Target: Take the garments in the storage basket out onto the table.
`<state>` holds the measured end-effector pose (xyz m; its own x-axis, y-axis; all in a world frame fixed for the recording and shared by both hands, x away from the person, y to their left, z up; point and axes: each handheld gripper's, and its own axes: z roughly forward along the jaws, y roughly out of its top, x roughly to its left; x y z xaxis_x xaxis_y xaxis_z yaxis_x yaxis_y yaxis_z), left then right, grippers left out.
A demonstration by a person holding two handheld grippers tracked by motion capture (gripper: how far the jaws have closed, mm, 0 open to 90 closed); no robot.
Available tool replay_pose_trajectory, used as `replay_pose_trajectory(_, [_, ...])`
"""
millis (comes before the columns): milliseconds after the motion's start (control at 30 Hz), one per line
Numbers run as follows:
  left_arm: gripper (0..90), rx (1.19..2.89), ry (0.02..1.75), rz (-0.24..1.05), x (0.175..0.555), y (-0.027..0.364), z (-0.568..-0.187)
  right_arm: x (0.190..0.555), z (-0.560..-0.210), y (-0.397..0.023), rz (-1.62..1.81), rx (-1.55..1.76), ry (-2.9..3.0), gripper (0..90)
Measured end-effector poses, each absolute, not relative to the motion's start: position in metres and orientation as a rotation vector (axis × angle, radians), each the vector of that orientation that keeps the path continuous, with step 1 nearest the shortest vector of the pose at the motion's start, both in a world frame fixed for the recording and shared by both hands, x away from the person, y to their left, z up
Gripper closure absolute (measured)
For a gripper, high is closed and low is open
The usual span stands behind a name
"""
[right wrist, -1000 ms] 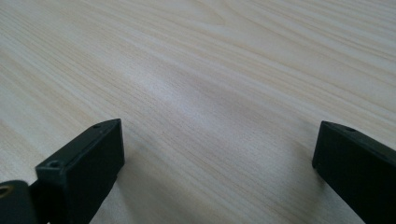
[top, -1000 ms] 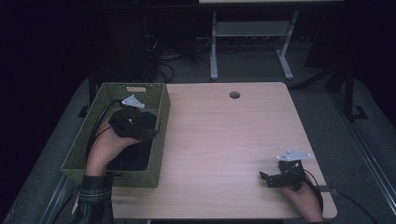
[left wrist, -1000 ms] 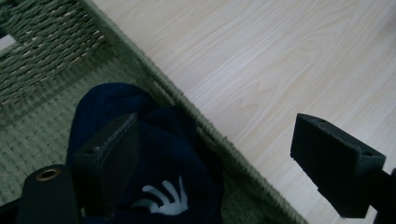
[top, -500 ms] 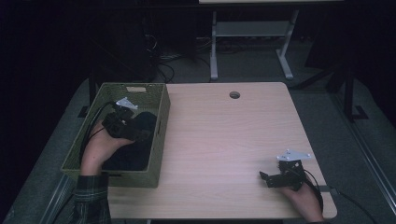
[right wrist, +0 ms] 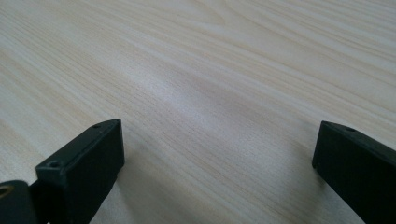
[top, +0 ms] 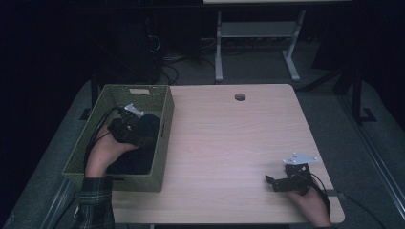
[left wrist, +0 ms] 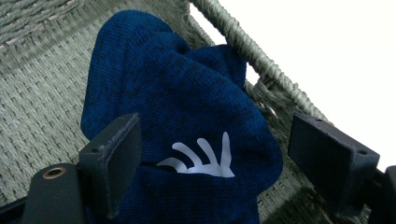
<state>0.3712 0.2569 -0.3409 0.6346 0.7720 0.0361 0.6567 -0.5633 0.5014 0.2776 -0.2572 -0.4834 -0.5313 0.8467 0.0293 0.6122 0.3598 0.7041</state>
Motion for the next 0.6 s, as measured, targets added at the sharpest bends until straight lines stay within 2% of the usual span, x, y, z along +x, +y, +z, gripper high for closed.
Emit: replay_pose_trajectory(600, [14.1, 2.466, 1.171, 0.302, 0.385, 0.251, -0.369, 0.278, -0.483, -0.257, 0.964, 1.284, 2.288, 1.8])
